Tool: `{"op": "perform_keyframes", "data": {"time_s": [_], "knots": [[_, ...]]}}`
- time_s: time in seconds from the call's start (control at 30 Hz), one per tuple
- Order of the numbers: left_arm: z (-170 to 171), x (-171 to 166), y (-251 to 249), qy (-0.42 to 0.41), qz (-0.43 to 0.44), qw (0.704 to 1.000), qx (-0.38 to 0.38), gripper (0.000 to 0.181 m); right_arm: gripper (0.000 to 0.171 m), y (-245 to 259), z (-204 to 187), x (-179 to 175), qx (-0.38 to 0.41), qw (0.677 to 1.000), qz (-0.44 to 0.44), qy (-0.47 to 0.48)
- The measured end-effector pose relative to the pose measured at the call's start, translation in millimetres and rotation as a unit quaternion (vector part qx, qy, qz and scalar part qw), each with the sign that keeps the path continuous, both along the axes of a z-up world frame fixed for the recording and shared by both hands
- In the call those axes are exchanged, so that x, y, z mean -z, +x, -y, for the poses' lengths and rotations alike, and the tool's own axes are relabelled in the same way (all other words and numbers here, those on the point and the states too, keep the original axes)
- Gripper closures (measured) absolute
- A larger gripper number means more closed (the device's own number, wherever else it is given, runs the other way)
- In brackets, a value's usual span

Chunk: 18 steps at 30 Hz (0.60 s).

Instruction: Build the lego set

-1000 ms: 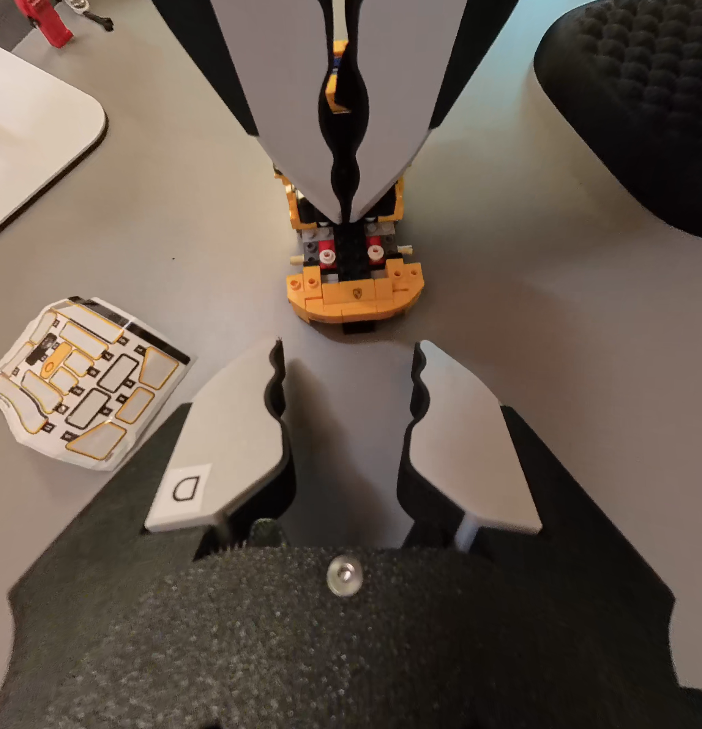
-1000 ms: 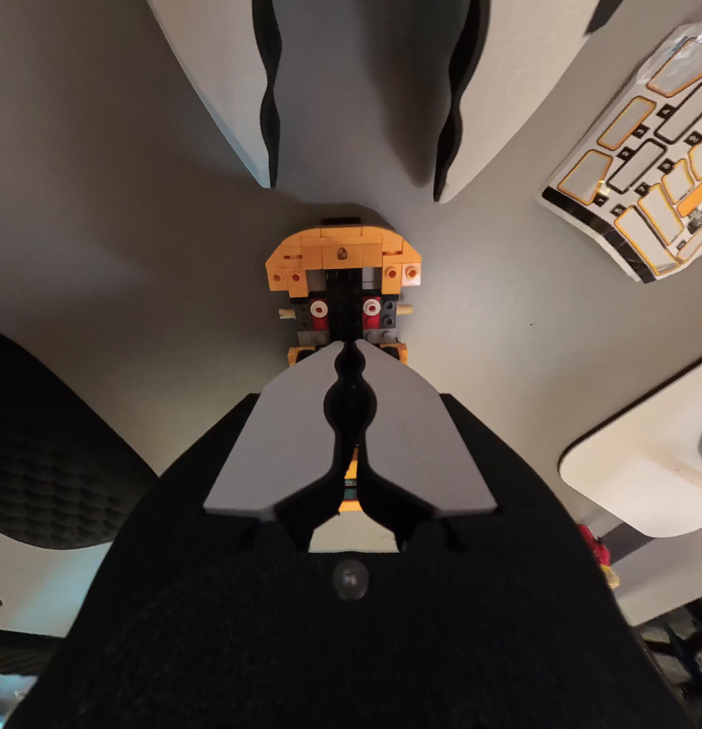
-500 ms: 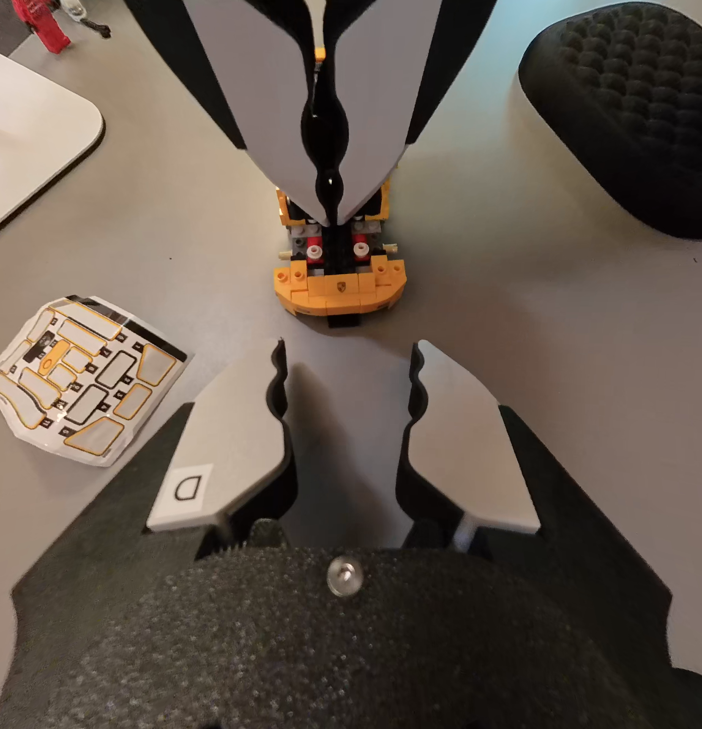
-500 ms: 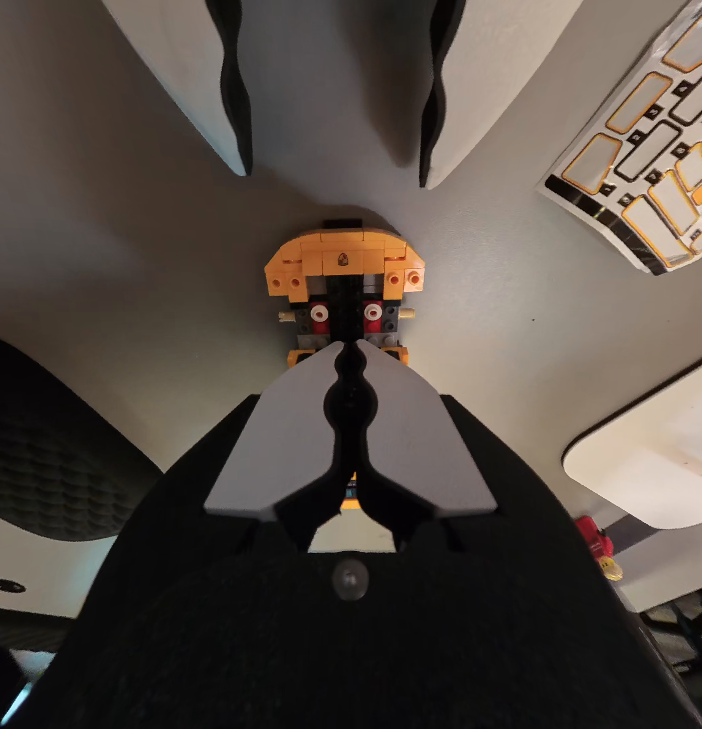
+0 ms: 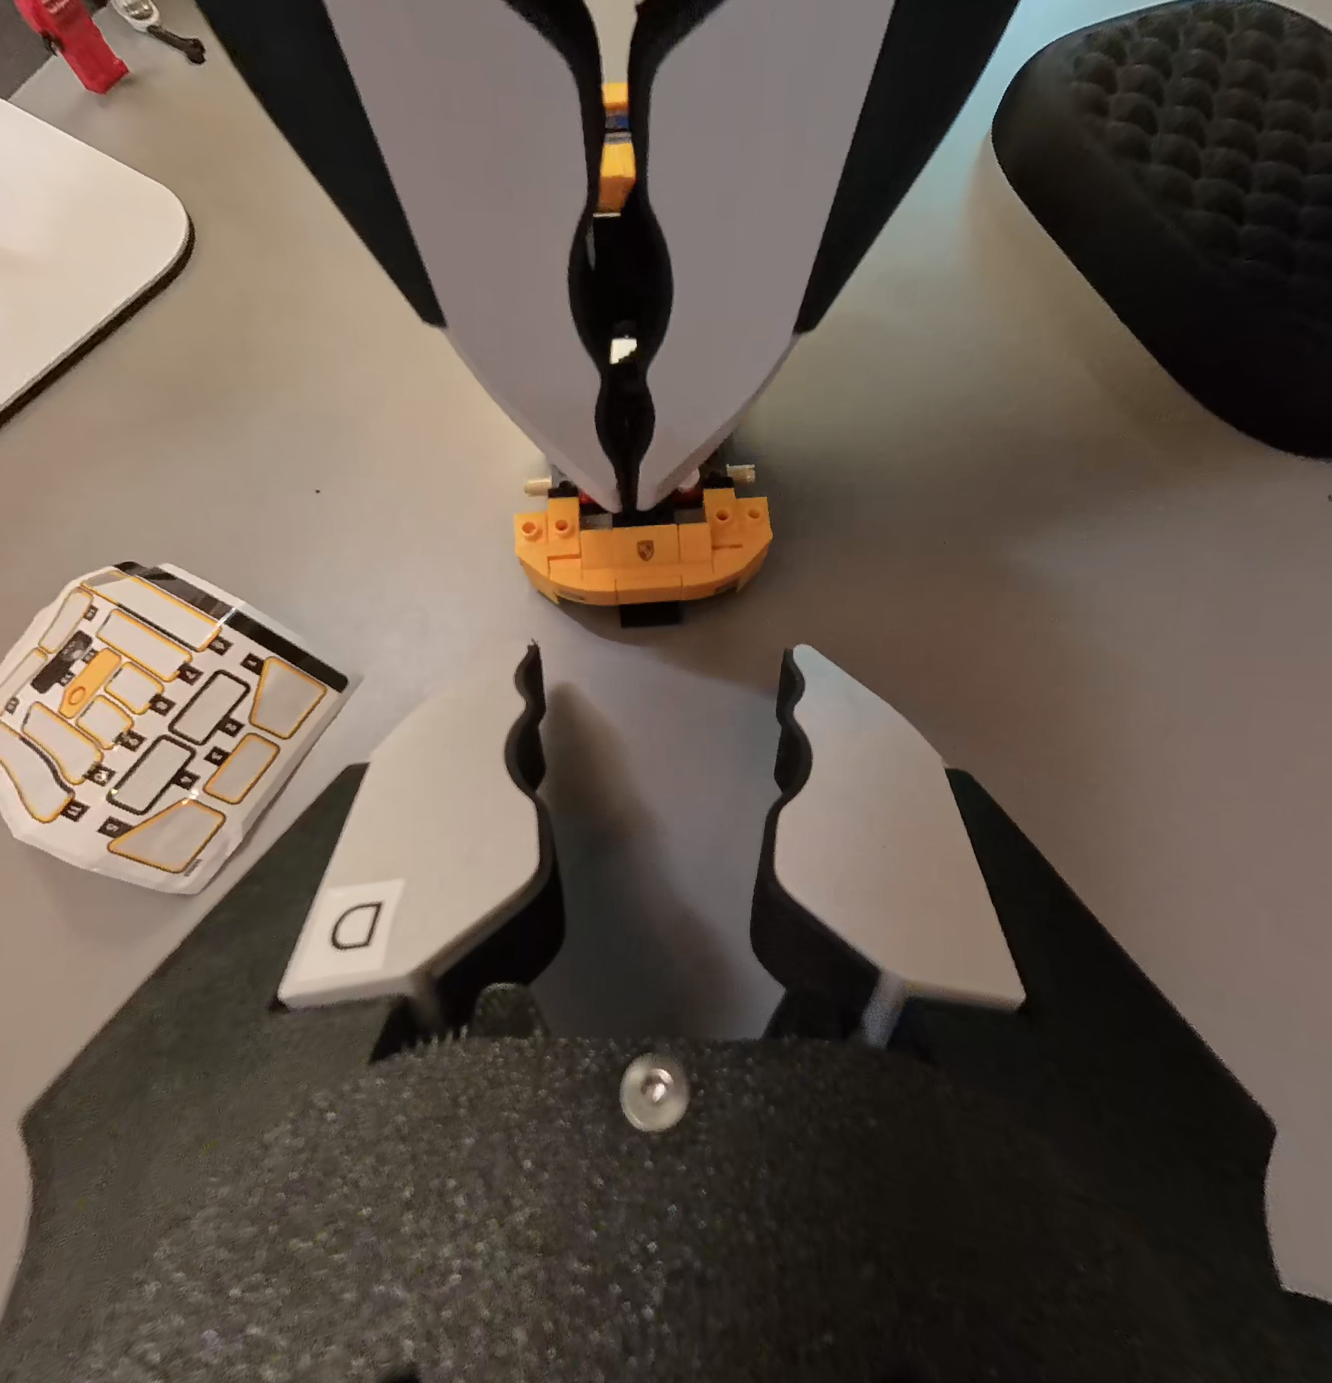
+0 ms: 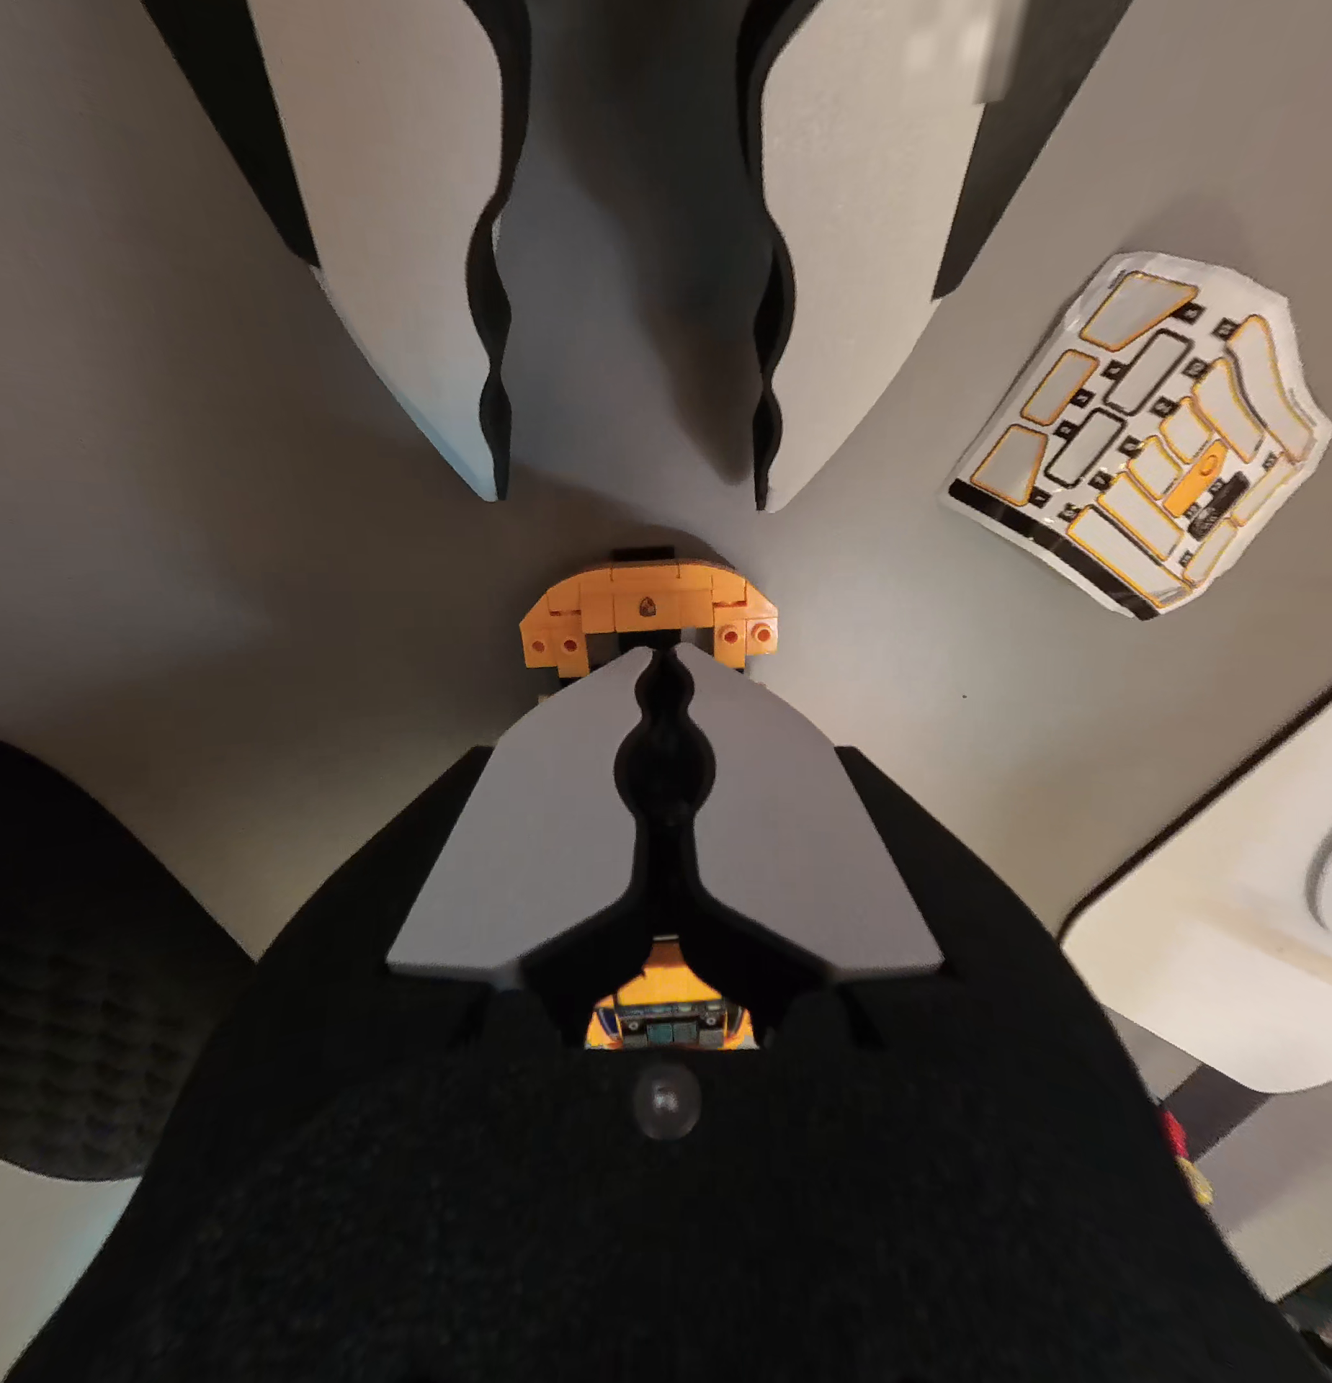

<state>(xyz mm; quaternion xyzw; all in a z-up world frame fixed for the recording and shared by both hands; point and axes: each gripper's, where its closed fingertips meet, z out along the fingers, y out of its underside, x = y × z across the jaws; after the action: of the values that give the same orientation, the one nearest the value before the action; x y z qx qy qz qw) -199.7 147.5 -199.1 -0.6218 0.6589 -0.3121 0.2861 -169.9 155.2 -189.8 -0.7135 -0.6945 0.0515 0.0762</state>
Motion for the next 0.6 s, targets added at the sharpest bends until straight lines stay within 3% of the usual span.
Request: {"op": "perform_keyframes", "data": {"time_s": [0.6], "knots": [[0.4,2.0,-1.0,-0.009,-0.003,1.0,0.0,0.122,0.171,2.2,0.3,4.2,-0.006,1.0,0.004,0.0]]}}
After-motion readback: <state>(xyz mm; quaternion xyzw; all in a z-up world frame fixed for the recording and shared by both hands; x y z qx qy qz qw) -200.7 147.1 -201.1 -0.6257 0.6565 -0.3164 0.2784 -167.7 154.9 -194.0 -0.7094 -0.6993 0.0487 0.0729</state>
